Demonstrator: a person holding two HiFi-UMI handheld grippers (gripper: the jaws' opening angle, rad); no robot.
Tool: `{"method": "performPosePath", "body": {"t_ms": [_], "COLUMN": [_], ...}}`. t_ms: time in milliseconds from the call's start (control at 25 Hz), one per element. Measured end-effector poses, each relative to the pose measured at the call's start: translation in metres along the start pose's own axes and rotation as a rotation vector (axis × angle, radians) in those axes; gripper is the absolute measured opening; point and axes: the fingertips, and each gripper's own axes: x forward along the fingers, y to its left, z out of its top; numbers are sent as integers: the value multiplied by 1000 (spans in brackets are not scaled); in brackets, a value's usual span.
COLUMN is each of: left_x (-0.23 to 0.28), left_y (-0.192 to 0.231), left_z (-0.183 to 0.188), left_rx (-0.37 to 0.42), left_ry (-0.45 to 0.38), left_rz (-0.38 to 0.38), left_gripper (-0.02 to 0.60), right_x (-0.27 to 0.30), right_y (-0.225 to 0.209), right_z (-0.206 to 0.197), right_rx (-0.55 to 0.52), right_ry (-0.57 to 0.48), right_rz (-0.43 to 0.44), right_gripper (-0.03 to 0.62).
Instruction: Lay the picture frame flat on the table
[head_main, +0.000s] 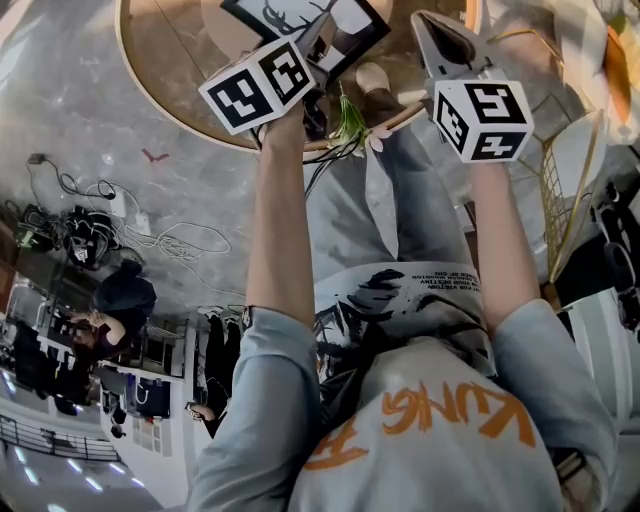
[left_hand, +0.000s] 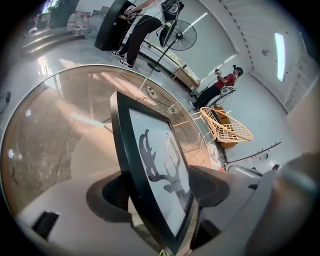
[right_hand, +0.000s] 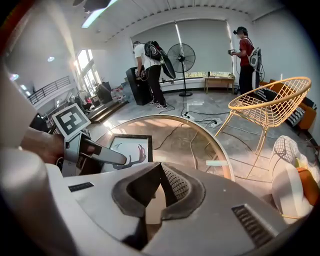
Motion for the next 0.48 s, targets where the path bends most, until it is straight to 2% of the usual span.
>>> {"method": "performPosePath", "body": {"t_ms": [120,200,480], "left_x": [-3,-6,-33], "left_y": [-11,-19,34], "left_z": [-9,-14,-28], "left_rx": [1,-24,-113], "left_ry": [7,-2,-63], "left_rz": [48,50,54], "left_gripper": [345,345,348], "right_x": [-12,-22,-5], "right_y": [-10,-14,39], "right_z": [6,10,3], "right_rx": [-23,-35,-98], "right_ry": [2,0,11], "right_rz": [15,23,69], "right_gripper": [-2,-2,-3]}}
